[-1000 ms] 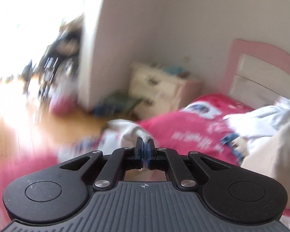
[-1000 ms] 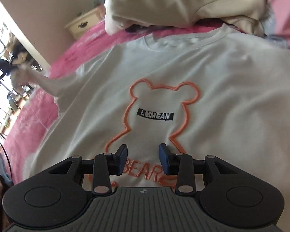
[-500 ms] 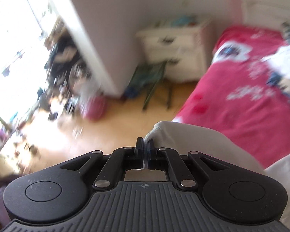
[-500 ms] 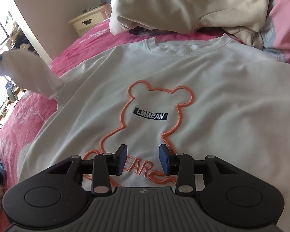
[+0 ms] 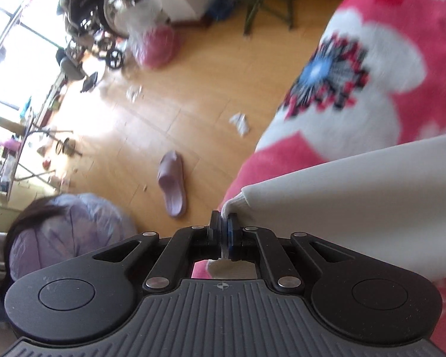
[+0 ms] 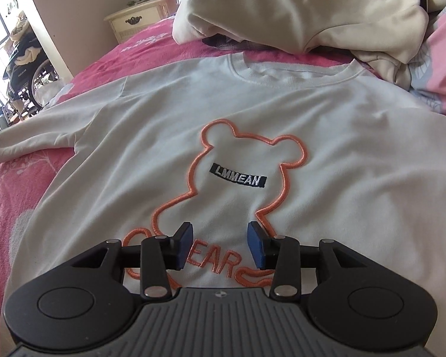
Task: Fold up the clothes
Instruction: 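Grasp the sweatshirt sleeve cuff with the left gripper and lift it, then lay the sleeve down on the bed and open the left gripper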
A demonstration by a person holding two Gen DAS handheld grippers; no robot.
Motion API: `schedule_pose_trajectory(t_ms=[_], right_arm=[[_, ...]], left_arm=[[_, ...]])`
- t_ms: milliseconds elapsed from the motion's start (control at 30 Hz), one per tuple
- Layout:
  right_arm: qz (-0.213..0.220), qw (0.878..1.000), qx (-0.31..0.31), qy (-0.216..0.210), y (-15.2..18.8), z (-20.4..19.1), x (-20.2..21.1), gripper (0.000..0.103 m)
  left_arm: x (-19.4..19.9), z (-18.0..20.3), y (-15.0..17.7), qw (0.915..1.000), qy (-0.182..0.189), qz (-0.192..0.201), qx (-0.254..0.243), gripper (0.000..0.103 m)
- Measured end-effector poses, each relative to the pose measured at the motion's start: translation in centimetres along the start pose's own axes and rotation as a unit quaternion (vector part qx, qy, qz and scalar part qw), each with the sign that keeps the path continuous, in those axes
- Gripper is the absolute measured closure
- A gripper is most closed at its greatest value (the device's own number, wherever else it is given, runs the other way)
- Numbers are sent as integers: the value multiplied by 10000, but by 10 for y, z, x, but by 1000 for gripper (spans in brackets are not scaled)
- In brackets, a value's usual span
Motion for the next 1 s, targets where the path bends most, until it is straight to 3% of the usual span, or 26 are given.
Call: schedule_pose_trajectory(t_ms=[100, 200, 267, 333, 433, 500, 567, 633, 733, 833, 867, 1000], right_arm=[[-8, 10000, -19, 17, 0, 0, 0, 60], [-9, 10000, -28, 20, 0, 0, 0, 60], [-12, 10000, -18, 23, 0, 0, -1, 59], [-11, 10000, 6, 14, 0, -1, -1, 56], [-10, 10000, 40, 36, 0, -3, -1, 56], [-14, 10000, 33, 32, 0, -3, -1, 56], [-14, 10000, 4, 21, -1, -2, 0, 56], [-6, 10000, -31, 12, 0, -2, 1, 56], [33, 10000, -66, -6, 1, -2, 5, 56], [131, 9999, -57, 0, 4, -2, 13, 56], [145, 9999, -79, 0, 6, -1, 15, 56], [139, 9997, -192, 3, 10, 7, 21, 56]], left_arm=[[-10, 2, 4, 9971, -702, -10, -303, 84], [-14, -9, 5, 9802, -1886, 83, -604, 80], [-11, -31, 2, 9788, -2027, 73, -270, 79], [0, -58, 2, 9839, -1724, 145, 449, 79], [31, -78, 12, 9915, -537, 561, 1044, 78], [47, -73, 20, 9927, 384, 636, 952, 77], [59, -59, 31, 9882, 1269, 537, 673, 77], [67, -36, 40, 9827, 1773, 482, 230, 77], [61, -1, 49, 9866, 1562, 312, -350, 77], [36, 17, 67, 9936, 746, -10, -854, 76], [32, 17, 70, 9943, 571, -55, -896, 72], [33, 7, 78, 9958, 307, -252, -820, 71]])
Point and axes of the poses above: each gripper's, at about its wrist camera, not at the fingertips, and x roughly against the way its jaws point, z to its right, y to its underside, the point moved 4 cm from there along -x, roughly the way its jaws point, and after that the axes turned 10 degrees about -z, right-handed, at the moved point
